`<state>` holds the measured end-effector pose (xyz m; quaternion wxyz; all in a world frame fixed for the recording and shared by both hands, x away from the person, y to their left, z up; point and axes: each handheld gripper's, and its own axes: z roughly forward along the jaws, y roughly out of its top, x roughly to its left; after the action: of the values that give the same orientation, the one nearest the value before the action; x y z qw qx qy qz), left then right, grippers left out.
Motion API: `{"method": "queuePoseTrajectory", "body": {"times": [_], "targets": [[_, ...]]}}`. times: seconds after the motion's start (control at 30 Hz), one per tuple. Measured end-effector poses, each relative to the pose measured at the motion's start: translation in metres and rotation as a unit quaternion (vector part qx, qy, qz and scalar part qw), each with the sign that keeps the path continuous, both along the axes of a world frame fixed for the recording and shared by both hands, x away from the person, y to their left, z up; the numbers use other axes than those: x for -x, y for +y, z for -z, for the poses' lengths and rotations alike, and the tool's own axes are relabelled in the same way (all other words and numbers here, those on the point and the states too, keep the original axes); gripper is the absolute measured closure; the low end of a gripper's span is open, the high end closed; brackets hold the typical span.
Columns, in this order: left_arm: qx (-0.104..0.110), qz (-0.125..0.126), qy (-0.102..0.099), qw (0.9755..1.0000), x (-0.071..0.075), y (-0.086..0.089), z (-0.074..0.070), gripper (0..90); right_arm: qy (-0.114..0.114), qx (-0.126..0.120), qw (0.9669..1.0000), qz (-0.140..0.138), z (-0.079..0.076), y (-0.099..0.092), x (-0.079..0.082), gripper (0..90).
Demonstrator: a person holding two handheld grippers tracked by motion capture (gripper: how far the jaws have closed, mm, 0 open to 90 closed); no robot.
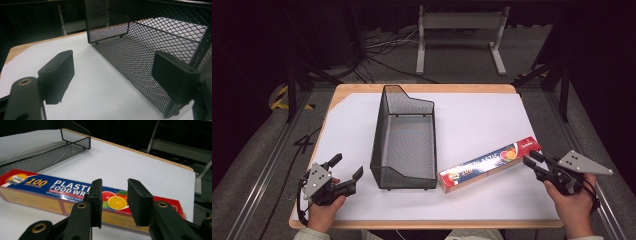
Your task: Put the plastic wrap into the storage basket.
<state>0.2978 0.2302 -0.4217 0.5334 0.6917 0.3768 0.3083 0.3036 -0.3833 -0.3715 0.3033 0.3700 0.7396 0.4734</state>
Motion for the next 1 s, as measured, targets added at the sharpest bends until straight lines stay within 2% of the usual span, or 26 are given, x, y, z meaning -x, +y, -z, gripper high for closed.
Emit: {"method": "queuePoseTrajectory", "body": {"times": [0.07, 0.13, 0.23, 0.43, 0.53, 0.73, 0.8, 0.9, 1.0], "targets": [[-0.001, 0.000, 0.001, 1.0000, 0.000, 0.000, 0.000, 19.2, 0.011, 0.001, 0.9999, -0.005, -0.006, 0.001, -0.009, 64.8], [0.000, -0.001, 0.002, 1.0000, 0.000, 0.001, 0.000, 19.2, 0.020, 0.015, 0.9997, -0.003, -0.012, 0.003, -0.019, 65.2], [0.001, -0.002, 0.002, 1.0000, 0.000, 0.002, 0.001, 19.1, 0.034, 0.022, 0.9992, -0.006, -0.018, 0.005, -0.030, 65.7], [0.002, -0.003, 0.004, 1.0000, 0.000, 0.003, 0.001, 19.1, 0.074, 0.033, 0.9967, -0.002, -0.027, 0.006, -0.055, 66.9], [0.003, -0.004, 0.005, 1.0000, 0.000, 0.003, 0.001, 19.1, 0.099, 0.045, 0.9941, 0.002, -0.032, 0.007, -0.069, 66.9], [0.004, -0.004, 0.009, 0.9999, -0.001, 0.003, 0.002, 19.1, 0.128, 0.068, 0.9894, 0.006, -0.041, 0.008, -0.090, 66.9], [0.005, -0.004, 0.009, 0.9999, -0.001, 0.004, 0.002, 19.1, 0.133, 0.069, 0.9887, 0.008, -0.042, 0.008, -0.092, 66.9], [0.006, -0.004, 0.011, 0.9999, -0.001, 0.004, 0.002, 19.1, 0.152, 0.081, 0.9849, 0.013, -0.046, 0.008, -0.102, 66.9], [0.008, -0.005, 0.012, 0.9999, -0.002, 0.004, 0.002, 19.0, 0.179, 0.098, 0.9789, 0.019, -0.050, 0.009, -0.114, 66.9]]}}
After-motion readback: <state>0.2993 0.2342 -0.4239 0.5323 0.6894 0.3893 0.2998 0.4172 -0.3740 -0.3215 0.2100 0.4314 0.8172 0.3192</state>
